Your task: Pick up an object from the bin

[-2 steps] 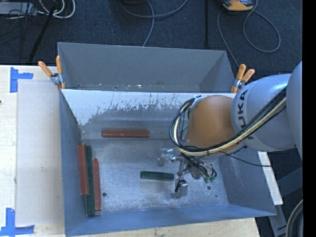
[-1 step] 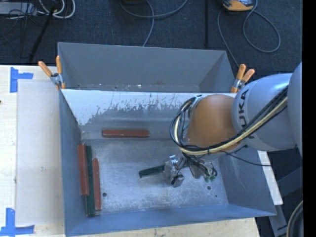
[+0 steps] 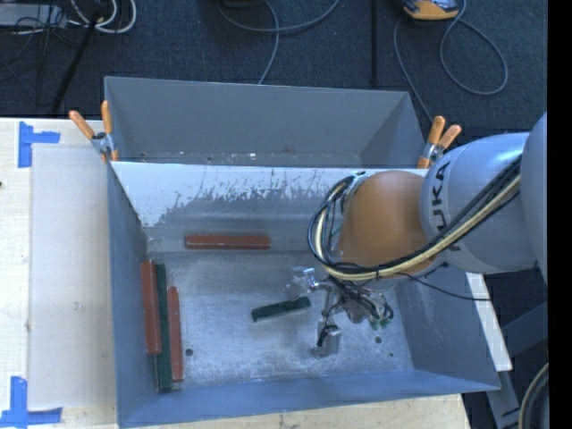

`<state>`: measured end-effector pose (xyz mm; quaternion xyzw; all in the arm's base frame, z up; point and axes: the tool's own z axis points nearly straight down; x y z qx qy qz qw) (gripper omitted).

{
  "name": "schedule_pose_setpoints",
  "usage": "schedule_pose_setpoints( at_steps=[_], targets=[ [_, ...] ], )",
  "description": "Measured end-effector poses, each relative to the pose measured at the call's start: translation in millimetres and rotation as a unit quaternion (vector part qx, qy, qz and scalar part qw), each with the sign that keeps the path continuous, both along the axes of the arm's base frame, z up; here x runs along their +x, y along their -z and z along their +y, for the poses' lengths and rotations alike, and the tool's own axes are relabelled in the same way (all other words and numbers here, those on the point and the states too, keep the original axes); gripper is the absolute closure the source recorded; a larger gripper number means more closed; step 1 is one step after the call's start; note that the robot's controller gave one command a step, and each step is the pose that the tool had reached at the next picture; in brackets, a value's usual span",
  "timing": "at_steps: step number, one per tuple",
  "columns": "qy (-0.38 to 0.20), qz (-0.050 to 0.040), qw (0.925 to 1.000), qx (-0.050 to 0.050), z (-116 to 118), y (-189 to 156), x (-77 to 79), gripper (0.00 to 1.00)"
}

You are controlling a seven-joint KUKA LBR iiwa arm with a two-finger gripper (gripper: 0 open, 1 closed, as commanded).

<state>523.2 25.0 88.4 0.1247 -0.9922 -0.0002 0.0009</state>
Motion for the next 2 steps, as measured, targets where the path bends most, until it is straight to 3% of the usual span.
schedule_pose_setpoints(
  at_steps=[1, 2],
  targets=[
    [-0.036, -0.0036, 0.9993, 0.000, 18.0, 19.2, 71.7, 0.00],
    [-0.035, -0.0013, 0.9994, 0.000, 17.2, 18.6, 69.3, 1.00]
  ],
)
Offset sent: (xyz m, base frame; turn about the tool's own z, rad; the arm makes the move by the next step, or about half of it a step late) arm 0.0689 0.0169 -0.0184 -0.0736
